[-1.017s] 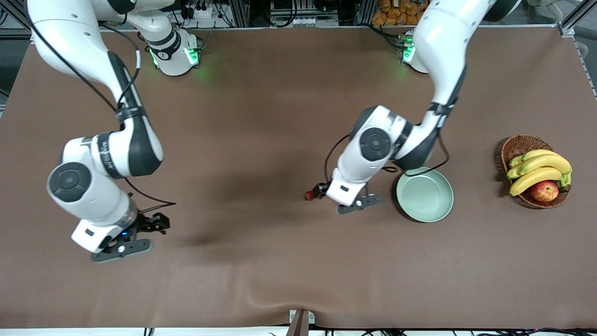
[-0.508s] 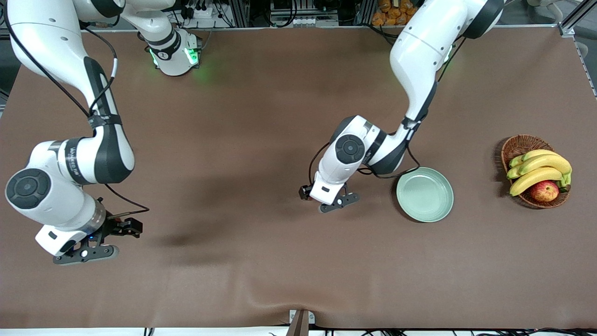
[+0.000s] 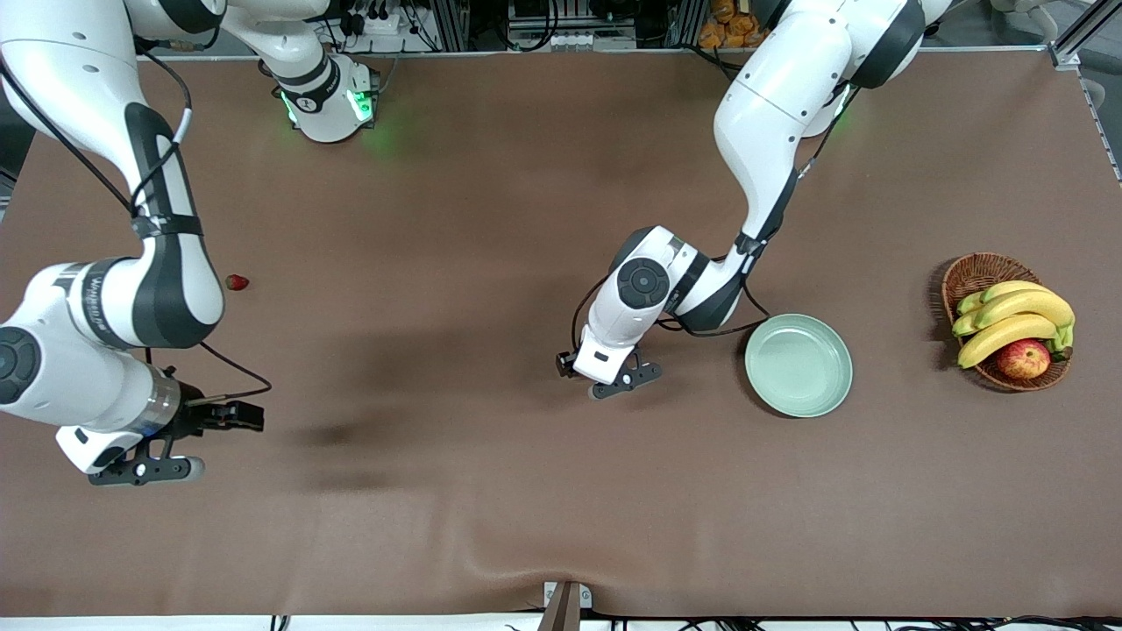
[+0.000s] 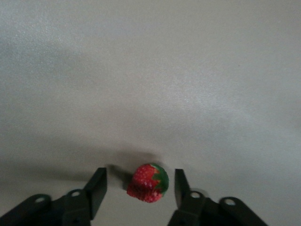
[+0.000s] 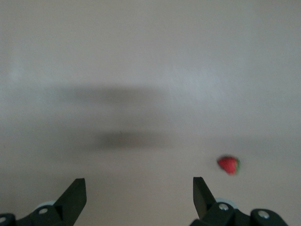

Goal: Collect all strawberries into plate
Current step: 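Carry the strawberry to the plate while the right gripper reaches another strawberry, then open the left gripper over the plate while the right gripper grasps a strawberry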

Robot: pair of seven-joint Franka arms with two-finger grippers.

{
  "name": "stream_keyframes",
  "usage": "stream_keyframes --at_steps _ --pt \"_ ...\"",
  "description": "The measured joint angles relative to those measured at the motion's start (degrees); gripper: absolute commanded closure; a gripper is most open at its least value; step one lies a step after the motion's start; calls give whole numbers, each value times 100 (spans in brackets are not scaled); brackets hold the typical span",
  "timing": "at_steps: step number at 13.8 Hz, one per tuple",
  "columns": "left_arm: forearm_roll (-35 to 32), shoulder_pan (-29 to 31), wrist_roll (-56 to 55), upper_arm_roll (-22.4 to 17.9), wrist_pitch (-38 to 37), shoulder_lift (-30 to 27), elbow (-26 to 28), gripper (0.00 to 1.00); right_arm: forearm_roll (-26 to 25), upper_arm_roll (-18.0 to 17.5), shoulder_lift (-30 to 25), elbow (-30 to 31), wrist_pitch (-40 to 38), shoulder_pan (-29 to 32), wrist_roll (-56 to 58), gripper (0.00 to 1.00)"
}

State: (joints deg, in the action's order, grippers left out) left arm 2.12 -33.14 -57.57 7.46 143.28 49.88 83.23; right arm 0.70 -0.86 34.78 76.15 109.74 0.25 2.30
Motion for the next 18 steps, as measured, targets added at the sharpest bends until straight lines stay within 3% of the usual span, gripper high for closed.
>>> stream_keyframes --at_steps 2,4,6,13,18 --pt "0 -58 0 -31 18 26 -7 60 -53 7 -149 -1 -457 260 7 0" --pt "0 -69 0 -37 24 29 -16 84 -177 6 -188 17 -622 544 28 0" --pt "0 -68 0 -50 29 29 -40 100 -197 4 -109 107 -621 714 62 0" --pt "0 213 4 -125 -174 -217 -167 100 -262 -59 233 155 164 699 1707 0" --pt "-6 1017 1063 -153 -2284 -1191 -125 100 -347 -29 432 185 240 804 3705 0"
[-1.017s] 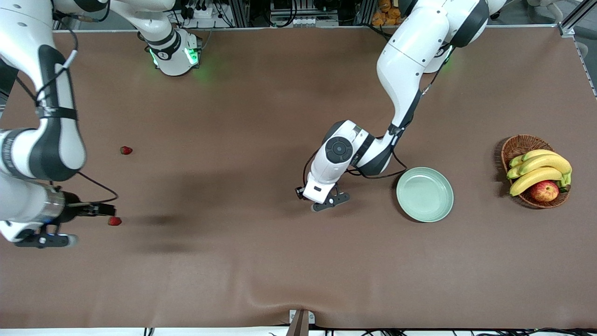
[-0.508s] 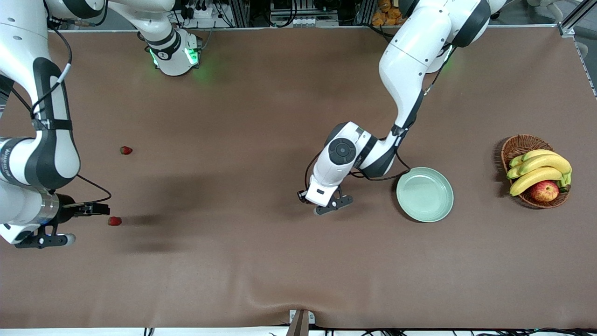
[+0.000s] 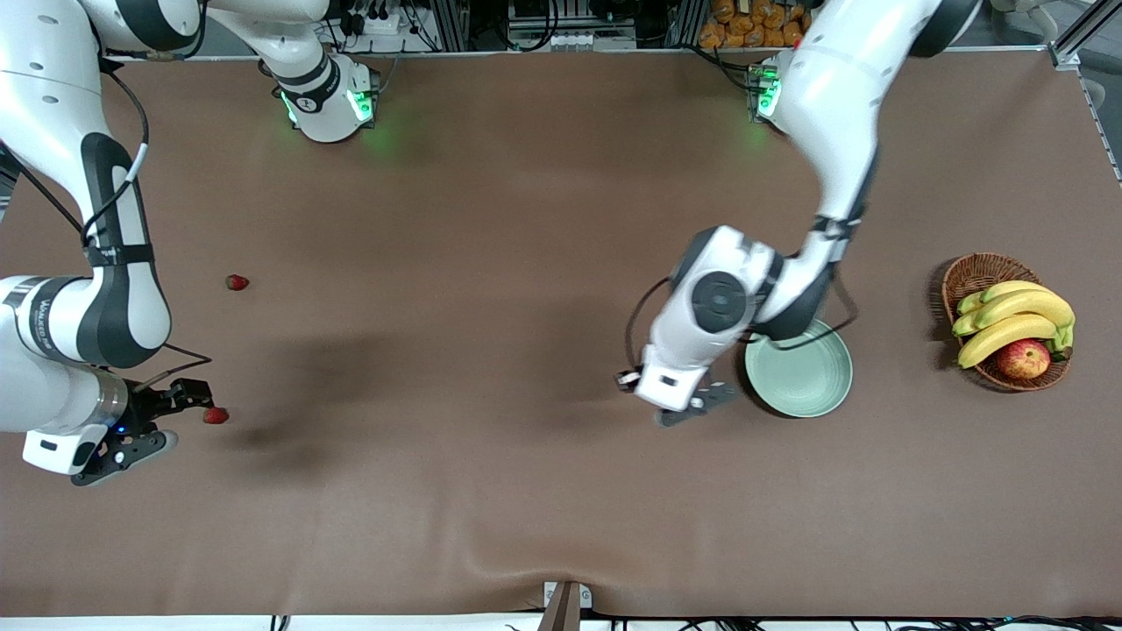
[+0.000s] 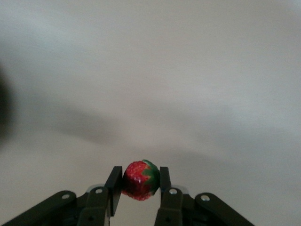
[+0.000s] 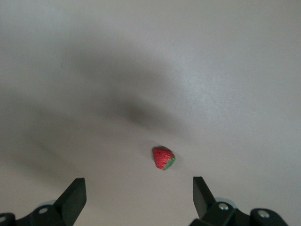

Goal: Collect all strawberries into plate
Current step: 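Open the left gripper over the plate while the right gripper grasps a strawberry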

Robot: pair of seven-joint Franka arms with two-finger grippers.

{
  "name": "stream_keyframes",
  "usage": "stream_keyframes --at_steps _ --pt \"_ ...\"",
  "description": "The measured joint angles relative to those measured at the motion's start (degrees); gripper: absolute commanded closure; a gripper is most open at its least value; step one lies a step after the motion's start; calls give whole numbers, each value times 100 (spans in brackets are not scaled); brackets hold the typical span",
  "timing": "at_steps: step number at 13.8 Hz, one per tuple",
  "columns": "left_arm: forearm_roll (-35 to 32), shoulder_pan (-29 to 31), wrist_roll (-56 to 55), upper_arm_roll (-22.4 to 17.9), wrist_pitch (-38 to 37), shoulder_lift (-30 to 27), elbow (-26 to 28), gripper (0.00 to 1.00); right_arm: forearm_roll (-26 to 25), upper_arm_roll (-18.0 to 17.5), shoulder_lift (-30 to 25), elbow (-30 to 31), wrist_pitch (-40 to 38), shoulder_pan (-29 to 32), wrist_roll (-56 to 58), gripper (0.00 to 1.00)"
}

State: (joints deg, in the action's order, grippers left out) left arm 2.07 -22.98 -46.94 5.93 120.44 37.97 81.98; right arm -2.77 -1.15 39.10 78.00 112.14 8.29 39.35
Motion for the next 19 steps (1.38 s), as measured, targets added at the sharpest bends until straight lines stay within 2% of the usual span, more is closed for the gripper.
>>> stream_keyframes --at_steps 3,6,9,10,12,13,17,18,19 --pt "-2 647 975 -18 -563 -523 522 100 -74 12 371 33 414 285 1263 0" --pt "-53 1193 1604 -23 -566 -710 1144 100 -78 4 684 37 945 382 2505 0" --pt "-326 1478 1767 -19 -267 -689 1561 100 -79 -41 812 52 1283 344 3362 0" --pt "-350 1518 1767 -20 -82 -666 1690 92 -79 -49 835 112 1410 335 3508 0" --pt "-378 1618 1804 -20 195 -601 1870 24 -82 -54 877 342 1604 328 3587 0" --pt "-380 1674 1867 -20 243 -581 1905 0 -85 -54 896 443 1647 327 3593 0" --pt "-383 1922 1972 -15 247 -686 1855 0 -87 -56 908 557 1689 327 3609 0" --pt "-383 1936 1977 -9 192 -777 1824 0 -87 -57 908 558 1692 326 3615 22" --pt "-383 1935 1977 5 82 -893 1783 0 -87 -57 908 558 1693 326 3623 72"
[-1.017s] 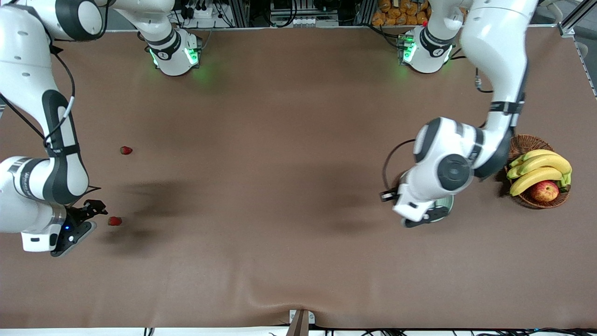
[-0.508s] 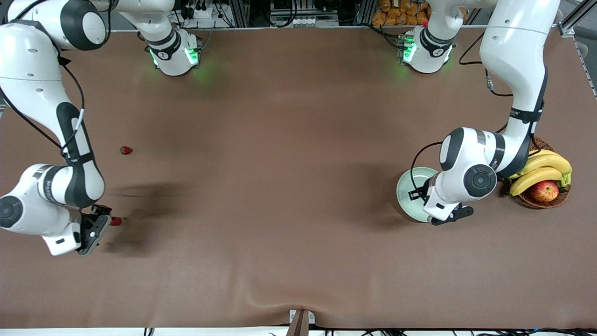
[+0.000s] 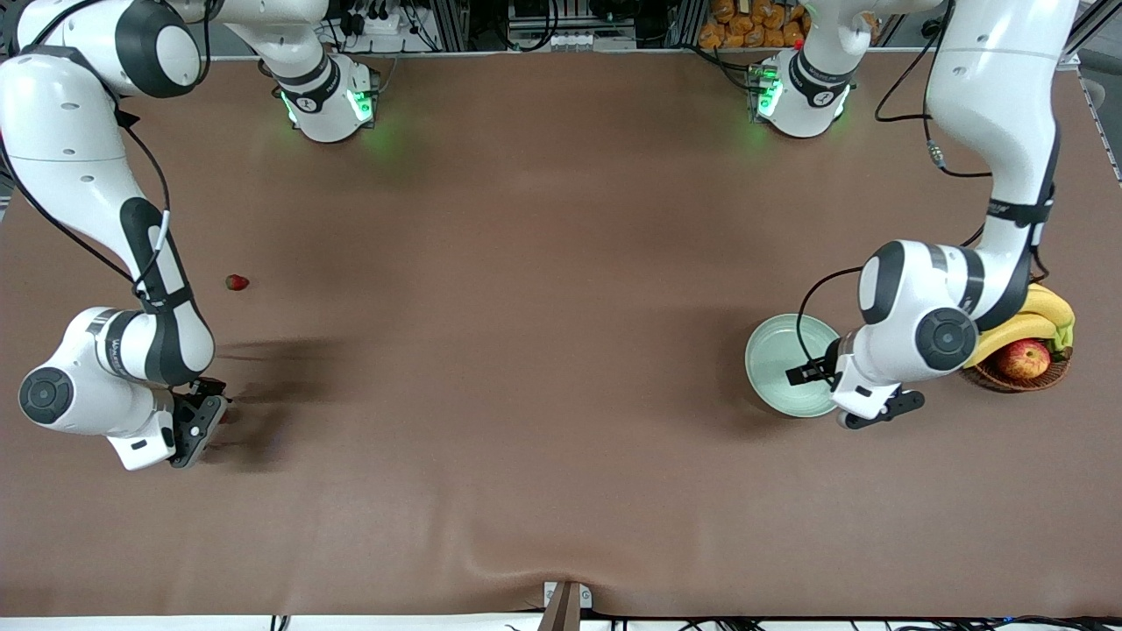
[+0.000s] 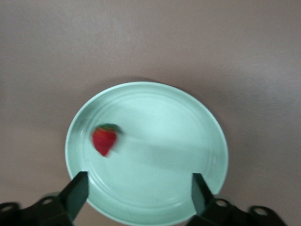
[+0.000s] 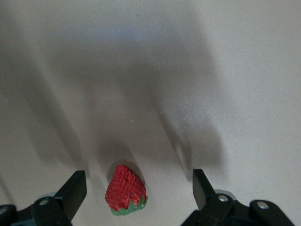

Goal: Collect all strawberries into plate
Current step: 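Open the left gripper over the plate while the right gripper grasps a strawberry, then carry the second strawberry with the right gripper toward the left gripper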

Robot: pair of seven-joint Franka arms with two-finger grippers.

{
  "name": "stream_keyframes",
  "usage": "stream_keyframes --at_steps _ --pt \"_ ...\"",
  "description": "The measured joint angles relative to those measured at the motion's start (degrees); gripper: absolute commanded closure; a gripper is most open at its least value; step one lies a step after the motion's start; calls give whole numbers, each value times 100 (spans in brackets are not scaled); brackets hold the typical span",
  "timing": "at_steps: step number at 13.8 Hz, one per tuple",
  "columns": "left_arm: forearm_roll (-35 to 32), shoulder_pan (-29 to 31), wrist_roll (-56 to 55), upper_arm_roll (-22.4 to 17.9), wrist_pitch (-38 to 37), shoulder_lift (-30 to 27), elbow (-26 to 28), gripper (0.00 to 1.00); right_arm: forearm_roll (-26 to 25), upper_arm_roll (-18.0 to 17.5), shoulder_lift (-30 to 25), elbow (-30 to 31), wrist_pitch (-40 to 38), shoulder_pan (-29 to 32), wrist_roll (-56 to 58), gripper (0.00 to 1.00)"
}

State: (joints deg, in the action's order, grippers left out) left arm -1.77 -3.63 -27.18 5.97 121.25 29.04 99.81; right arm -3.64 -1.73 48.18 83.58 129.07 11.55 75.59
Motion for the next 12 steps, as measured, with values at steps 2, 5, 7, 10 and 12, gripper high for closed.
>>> stream_keyframes --at_steps 2,5,7,10,12 --pt "0 -1 0 37 -338 -297 -121 0 0 0 0 7 -1 0 8 100" --pt "0 -1 2 49 -747 -765 -264 0 0 2 -5 6 -8 1 16 100" --pt "0 -2 5 61 -948 -1034 -282 0 0 -1 -18 7 -19 0 28 100" --pt "0 -6 14 80 -1259 -1361 -298 0 0 -16 -55 4 -35 -5 43 100" --pt "0 -1 70 67 -1491 -1570 -308 0 0 -56 -187 -12 -39 -51 56 100"
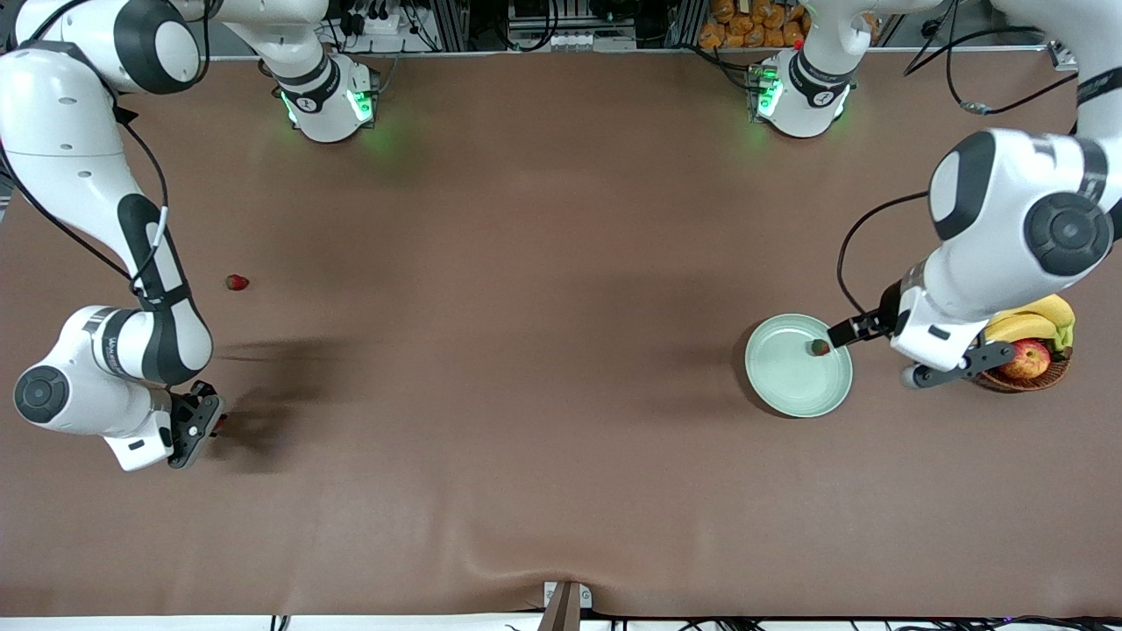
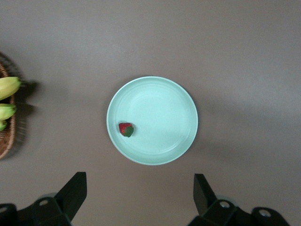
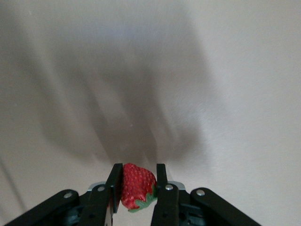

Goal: Collect all strawberries into plate
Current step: 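Carry the second strawberry with the right gripper toward the left gripper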

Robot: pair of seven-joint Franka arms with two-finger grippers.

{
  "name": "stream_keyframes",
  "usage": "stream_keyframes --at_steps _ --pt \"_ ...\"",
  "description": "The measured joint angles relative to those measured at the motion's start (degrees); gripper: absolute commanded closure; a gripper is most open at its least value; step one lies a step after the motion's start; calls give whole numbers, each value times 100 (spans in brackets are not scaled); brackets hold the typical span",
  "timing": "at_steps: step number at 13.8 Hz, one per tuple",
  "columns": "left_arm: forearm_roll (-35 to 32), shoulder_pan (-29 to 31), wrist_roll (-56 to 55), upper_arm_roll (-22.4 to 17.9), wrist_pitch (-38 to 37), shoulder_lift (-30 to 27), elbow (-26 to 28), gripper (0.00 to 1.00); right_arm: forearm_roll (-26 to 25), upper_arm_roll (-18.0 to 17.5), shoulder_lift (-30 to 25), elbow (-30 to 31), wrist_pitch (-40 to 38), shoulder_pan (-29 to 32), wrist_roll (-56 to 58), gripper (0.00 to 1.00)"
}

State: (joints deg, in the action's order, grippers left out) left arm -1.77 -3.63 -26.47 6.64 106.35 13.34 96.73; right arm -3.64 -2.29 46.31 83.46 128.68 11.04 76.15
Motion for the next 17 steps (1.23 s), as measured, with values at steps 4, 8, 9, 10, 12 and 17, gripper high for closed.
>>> stream_keyframes --at_steps 4,8,9,10,12,17 --pt "0 108 138 -26 -362 -388 -89 0 -1 -33 -588 -29 -253 -450 246 100" --pt "0 102 161 13 -1024 -535 -489 0 106 -95 -1269 -27 -903 -1047 377 100" --pt "0 90 162 33 -1210 -545 -579 0 201 -105 -1347 -18 -939 -1235 262 100" --pt "0 84 164 79 -1366 -553 -646 0 342 -113 -1376 -7 -943 -1439 55 100" --pt "0 70 163 237 -1476 -569 -692 0 699 -122 -1361 43 -886 -1871 -583 100" --pt "0 39 -96 764 -1440 -514 -665 0 952 -135 -1143 141 36 -3074 -2696 100"
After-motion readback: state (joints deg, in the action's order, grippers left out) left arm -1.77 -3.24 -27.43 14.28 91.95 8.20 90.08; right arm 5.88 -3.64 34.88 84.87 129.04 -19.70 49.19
